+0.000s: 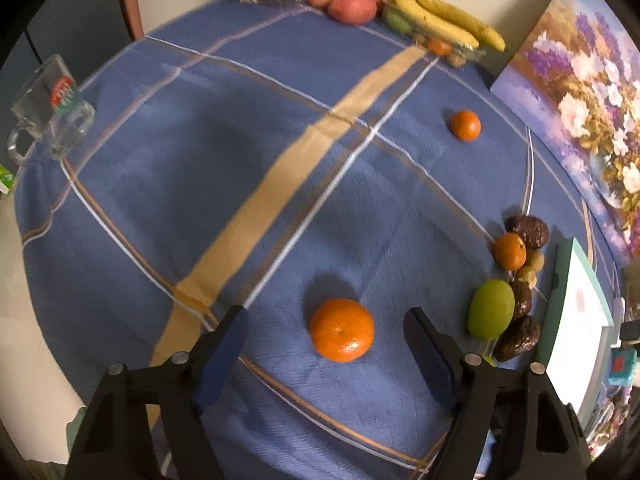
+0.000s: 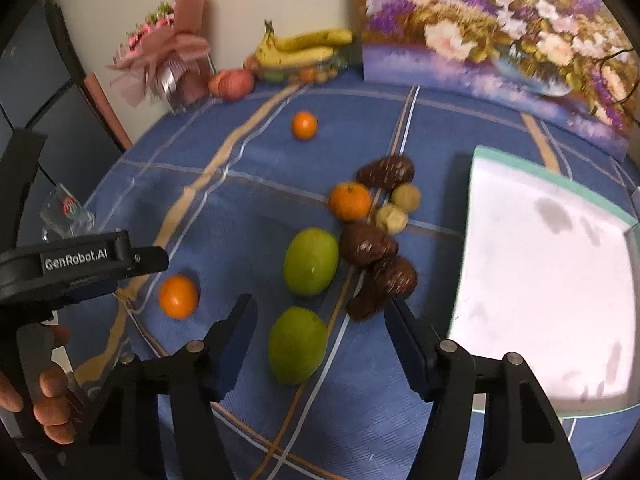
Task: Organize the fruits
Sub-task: 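Move the left gripper to the loose tangerine while the right gripper approaches a green pear-like fruit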
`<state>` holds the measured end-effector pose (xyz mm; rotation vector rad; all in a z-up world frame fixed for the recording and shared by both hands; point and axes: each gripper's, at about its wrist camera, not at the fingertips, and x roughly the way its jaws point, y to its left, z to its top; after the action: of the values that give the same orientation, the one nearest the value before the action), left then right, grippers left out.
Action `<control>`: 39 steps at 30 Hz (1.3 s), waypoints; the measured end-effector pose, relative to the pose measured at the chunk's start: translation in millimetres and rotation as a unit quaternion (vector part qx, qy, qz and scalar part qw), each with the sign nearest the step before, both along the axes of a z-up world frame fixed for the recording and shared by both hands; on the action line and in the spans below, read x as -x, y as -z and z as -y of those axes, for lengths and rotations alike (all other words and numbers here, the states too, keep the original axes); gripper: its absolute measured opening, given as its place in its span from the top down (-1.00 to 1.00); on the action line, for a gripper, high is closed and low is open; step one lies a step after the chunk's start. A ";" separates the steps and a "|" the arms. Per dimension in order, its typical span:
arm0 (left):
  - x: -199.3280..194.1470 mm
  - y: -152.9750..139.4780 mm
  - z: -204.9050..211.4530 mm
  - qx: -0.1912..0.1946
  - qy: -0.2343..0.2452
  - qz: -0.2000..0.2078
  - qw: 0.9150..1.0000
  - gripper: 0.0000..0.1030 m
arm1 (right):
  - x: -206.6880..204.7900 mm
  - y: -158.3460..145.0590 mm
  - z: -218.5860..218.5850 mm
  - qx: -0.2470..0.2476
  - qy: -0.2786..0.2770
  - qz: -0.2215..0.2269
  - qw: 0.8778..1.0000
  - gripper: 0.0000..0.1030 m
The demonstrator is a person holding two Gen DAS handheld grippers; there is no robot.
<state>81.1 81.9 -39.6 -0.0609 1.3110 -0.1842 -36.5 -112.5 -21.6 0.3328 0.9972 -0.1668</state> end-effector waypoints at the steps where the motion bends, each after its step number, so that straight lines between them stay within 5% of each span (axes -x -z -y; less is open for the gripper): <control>1: -0.8 3.5 2.3 -0.001 0.003 -0.006 1.000 -0.57 | -2.0 5.0 -2.2 -0.005 -0.008 -0.008 1.000 -0.27; 13: -11.7 37.6 20.7 -0.014 0.012 -0.057 0.998 -0.19 | -11.9 38.9 -16.4 0.020 -0.029 -0.072 0.997 -0.13; 23: -9.5 45.8 37.6 -0.036 0.026 -0.049 0.998 -0.19 | -13.6 42.5 -29.6 0.075 -0.047 -0.083 0.993 -0.13; 39: 7.9 45.6 82.5 -0.073 0.048 -0.033 0.996 -0.11 | -10.3 43.1 -31.3 0.074 -0.039 -0.076 0.994 -0.14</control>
<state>73.3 -0.6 -85.2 0.1226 1.3910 -0.1689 -26.2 -81.1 -64.7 0.1474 1.1403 -0.1956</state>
